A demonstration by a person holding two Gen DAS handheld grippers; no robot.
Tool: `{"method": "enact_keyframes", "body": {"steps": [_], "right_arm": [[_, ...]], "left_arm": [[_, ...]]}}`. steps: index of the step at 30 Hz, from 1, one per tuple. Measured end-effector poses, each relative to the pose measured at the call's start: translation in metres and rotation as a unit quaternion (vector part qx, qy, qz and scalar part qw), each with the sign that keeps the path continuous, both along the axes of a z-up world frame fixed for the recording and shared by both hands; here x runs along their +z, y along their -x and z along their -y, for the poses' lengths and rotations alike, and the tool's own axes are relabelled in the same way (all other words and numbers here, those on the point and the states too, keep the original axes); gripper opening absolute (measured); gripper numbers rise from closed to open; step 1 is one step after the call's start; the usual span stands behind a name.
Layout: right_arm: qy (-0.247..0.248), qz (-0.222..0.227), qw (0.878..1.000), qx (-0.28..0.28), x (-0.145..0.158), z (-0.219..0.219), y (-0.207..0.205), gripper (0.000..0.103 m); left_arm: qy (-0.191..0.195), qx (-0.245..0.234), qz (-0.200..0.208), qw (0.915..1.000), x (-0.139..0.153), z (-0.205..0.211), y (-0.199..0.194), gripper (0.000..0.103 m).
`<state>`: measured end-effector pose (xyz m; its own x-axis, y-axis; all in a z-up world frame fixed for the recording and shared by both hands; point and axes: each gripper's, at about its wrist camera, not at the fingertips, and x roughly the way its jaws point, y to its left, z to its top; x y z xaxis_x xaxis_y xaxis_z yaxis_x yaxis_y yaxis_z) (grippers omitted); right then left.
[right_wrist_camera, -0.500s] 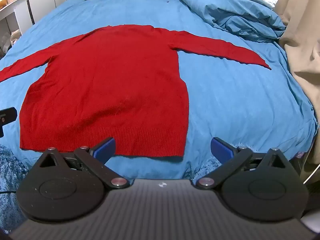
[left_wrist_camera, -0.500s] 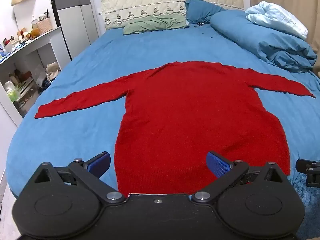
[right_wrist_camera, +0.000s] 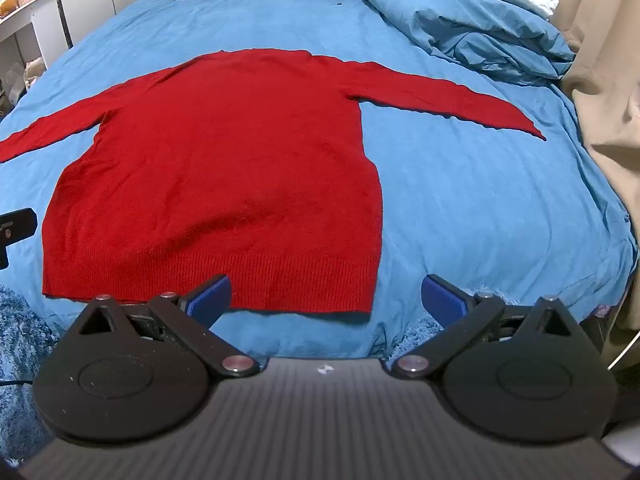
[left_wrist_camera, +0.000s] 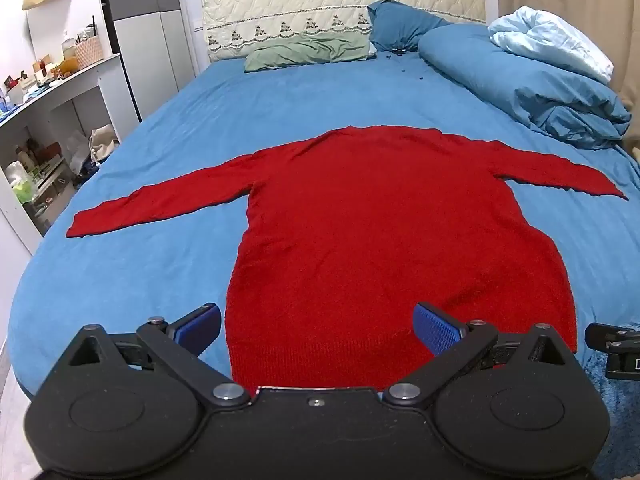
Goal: Fold small clothes
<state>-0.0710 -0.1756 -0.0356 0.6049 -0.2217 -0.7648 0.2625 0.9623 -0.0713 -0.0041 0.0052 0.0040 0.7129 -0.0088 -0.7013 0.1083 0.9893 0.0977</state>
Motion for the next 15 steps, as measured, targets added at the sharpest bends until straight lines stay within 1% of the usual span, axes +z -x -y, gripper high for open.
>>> {"method": "enact_keyframes", "body": {"steps": [15], "right_arm": [[-0.003,-0.001,1.000,0.002,-0.0022,0.0023,-0.0008,0.103]], "left_arm": [[0.003,0.002,0.003,1.0000,-0.0003,0.0000,-0.0013,0.103]]}}
